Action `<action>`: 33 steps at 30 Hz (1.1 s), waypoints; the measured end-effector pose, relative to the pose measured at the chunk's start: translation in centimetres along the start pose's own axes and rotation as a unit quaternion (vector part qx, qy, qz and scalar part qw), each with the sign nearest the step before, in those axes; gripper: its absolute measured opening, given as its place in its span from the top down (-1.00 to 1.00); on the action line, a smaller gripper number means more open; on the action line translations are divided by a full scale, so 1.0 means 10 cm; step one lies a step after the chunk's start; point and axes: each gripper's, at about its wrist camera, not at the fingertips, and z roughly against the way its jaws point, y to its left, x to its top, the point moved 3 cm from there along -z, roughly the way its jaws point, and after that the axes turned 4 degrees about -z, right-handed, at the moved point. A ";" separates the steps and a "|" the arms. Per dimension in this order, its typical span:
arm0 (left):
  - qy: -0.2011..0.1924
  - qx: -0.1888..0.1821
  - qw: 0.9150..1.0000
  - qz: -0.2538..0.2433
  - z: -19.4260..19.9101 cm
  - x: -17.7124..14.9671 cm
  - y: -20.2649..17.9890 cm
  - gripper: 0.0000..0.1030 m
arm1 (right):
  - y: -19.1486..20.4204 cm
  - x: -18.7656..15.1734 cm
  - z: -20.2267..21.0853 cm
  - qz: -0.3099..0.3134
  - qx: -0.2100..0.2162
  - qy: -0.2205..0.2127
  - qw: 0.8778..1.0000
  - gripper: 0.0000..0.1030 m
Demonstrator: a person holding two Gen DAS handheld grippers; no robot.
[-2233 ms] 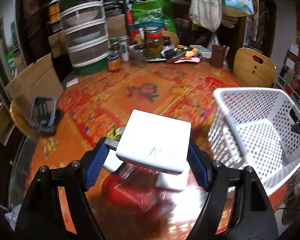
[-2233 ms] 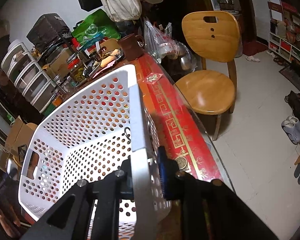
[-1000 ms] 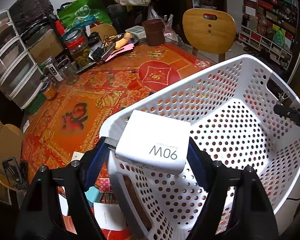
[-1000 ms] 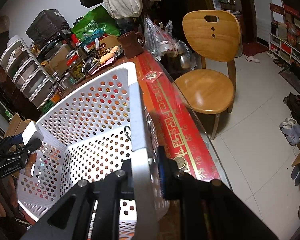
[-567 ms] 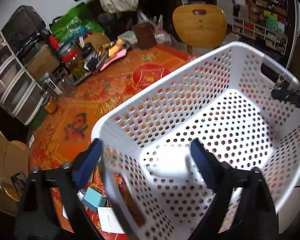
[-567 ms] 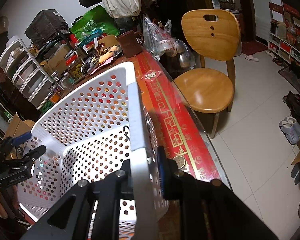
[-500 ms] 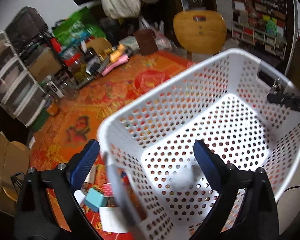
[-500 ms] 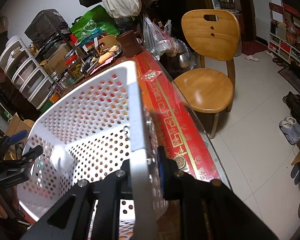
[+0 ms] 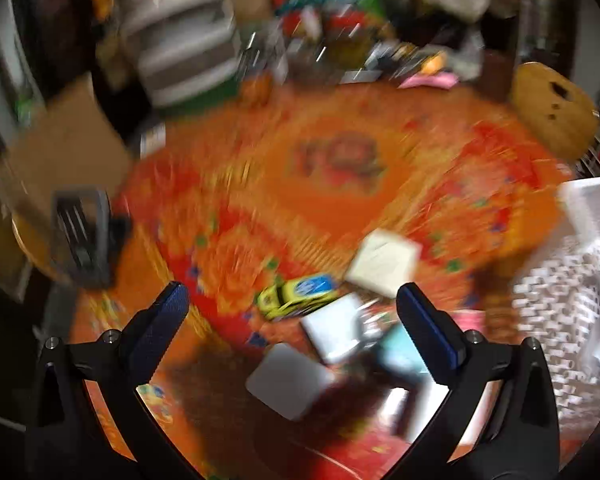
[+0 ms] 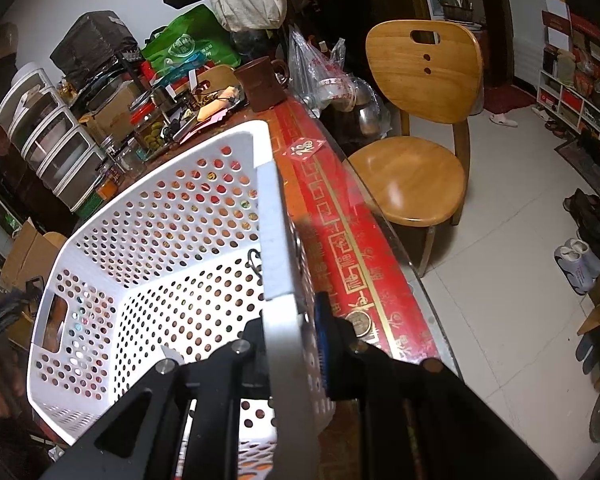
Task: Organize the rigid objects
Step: 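Move the left tool back and grasp the yellow toy car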
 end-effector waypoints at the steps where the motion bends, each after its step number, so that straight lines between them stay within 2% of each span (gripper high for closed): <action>1: 0.016 -0.008 1.000 0.014 -0.16 -0.02 0.07 -0.96 | 0.00 0.01 -0.01 0.000 0.001 0.001 1.000 0.73; 5: 0.042 -0.044 0.997 0.044 -0.50 -0.08 0.13 -0.96 | 0.00 0.02 -0.02 0.002 0.000 0.002 1.000 0.73; 10: 0.063 -0.054 0.995 0.063 -0.82 -0.05 0.06 -0.98 | 0.00 0.01 -0.02 0.004 0.001 0.003 1.000 0.73; 17: 0.065 -0.050 0.993 0.090 -0.90 -0.06 0.13 -0.97 | 0.00 0.01 -0.03 0.007 0.000 0.004 1.000 0.73; 21: 0.062 -0.051 0.993 0.090 -0.89 -0.03 0.10 -0.72 | 0.00 0.01 -0.04 0.007 0.000 0.003 1.000 0.73; 33: 0.071 -0.038 0.992 0.098 -0.92 -0.06 0.06 -0.71 | 0.00 0.01 -0.04 0.005 0.002 0.006 1.000 0.73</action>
